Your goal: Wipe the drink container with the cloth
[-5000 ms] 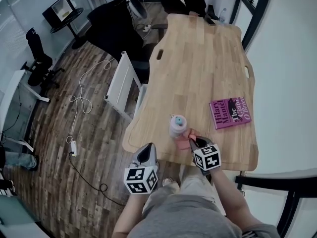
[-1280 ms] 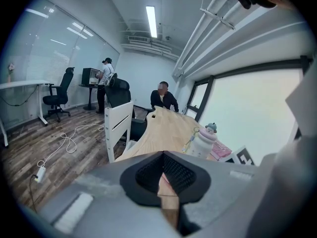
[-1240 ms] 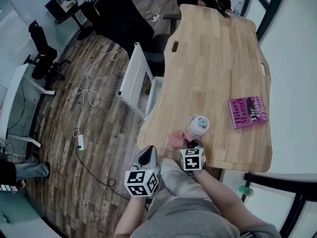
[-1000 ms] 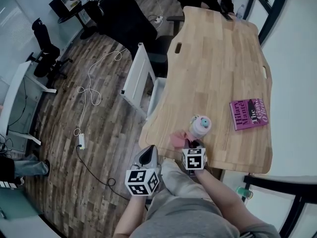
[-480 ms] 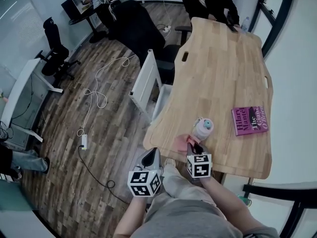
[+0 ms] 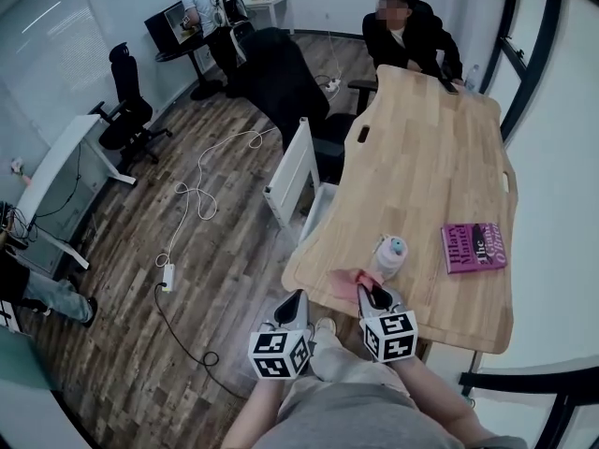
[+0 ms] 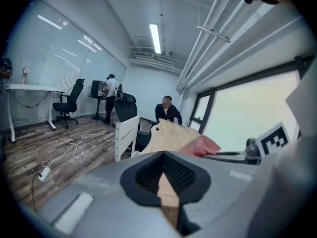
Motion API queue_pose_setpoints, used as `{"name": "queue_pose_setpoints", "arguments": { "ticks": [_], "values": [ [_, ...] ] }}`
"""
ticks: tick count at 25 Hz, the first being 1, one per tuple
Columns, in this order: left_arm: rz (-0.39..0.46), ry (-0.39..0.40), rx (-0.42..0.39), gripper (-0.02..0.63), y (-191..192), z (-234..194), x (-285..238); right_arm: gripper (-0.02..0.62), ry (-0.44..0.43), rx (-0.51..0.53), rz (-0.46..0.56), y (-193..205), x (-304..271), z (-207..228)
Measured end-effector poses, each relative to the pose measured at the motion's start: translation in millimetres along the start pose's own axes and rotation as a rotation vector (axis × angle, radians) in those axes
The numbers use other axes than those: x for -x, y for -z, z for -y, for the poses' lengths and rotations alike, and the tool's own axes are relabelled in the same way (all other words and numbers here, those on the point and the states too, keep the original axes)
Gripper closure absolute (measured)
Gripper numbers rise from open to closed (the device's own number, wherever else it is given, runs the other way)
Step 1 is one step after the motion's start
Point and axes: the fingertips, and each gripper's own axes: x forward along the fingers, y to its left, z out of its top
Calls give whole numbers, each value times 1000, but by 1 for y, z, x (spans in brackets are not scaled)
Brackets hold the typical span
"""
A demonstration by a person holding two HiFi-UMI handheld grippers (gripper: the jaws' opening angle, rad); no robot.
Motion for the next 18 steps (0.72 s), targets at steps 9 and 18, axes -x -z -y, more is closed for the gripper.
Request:
{"name": "queue_pose_setpoints", "arguments": {
  "ticks": [9,18],
  "values": [
    [50,-12,-4,601,-4,8,27,568,-70,31,91,-32,36,-22],
    [77,-31,-6,601,-6,6,46,568,-96,18,113,-34,50,-31]
  ]
}}
